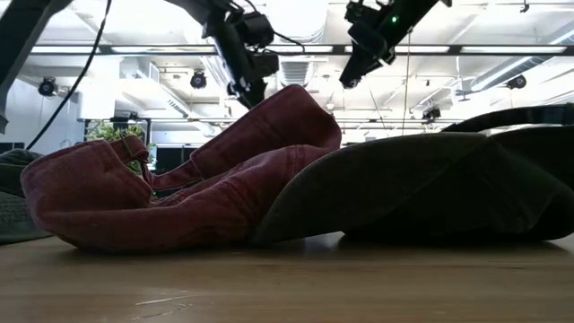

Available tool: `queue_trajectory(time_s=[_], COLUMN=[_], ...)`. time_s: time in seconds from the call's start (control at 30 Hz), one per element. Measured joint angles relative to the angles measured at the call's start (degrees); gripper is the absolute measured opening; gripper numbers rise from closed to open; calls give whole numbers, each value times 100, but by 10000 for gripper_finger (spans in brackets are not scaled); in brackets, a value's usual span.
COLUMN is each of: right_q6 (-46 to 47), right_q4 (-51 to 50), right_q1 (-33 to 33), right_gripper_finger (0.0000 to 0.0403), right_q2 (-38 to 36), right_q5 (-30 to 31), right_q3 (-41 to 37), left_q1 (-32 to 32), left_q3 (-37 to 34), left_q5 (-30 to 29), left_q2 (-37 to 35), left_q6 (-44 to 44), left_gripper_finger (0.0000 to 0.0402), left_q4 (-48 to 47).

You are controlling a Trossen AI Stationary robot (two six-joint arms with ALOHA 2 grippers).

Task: Pick & Place hat
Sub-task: Put the bottom red cap into the left transparent bin

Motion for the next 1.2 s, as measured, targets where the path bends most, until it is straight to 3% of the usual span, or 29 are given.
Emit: queue_trajectory(time_s=[0.13,0.63,0.9,1.03,1.2], right_q6=[172,465,482,574,609], right_q4=[-14,-1,-4,-5,-5], right_q1=[-250,-292,-290,-290,-290], right_gripper_finger=[132,132,132,132,132], right_q2=[37,26,32,32,32], right_q5=[-229,-209,-191,-191,-192], right_q3=[-31,-17,-17,-26,-71], left_q1=[-2,48,83,83,99], left_q3=[-312,-324,-326,-324,-226], left_q5=[-1,529,486,-14,-90], left_q2=[-51,420,588,601,601], left_q6=[372,529,749,959,1044], left_gripper_finger=[156,156,149,129,122], left_q4=[914,858,970,997,1110])
